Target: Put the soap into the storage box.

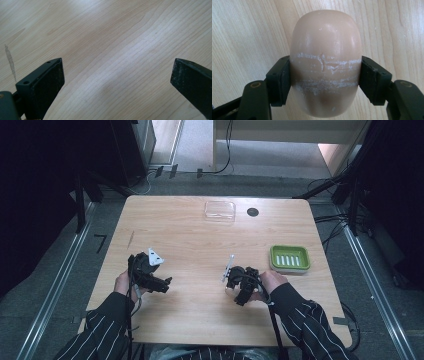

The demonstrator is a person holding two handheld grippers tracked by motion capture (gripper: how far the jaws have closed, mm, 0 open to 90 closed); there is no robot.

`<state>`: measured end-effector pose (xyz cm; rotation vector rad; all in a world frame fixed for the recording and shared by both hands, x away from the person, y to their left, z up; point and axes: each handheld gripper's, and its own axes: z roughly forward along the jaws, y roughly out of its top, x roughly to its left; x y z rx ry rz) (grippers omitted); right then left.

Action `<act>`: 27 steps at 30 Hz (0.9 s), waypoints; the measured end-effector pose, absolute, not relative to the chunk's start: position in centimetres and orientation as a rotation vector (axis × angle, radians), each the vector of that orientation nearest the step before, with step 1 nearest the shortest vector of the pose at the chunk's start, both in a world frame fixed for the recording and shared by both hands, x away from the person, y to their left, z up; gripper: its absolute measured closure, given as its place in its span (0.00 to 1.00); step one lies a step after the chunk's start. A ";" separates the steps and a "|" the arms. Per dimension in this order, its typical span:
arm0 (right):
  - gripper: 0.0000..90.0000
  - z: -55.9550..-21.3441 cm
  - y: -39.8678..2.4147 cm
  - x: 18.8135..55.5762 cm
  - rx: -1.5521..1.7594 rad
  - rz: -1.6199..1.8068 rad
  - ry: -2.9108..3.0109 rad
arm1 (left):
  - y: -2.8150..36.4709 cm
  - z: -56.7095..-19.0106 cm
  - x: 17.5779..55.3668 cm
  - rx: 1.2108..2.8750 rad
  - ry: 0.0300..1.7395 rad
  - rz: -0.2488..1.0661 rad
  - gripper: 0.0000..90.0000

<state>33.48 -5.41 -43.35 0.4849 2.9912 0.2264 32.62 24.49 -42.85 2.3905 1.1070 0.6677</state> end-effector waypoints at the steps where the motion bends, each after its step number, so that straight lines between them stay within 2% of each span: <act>1: 0.37 -43.3 -5.4 33.5 0.485 0.226 2.991 | 24.5 -42.9 32.6 2.391 1.108 0.667 0.00; 27: 0.37 -42.8 -8.3 34.1 0.538 0.204 2.971 | 24.5 -42.8 32.6 2.392 1.107 0.666 0.00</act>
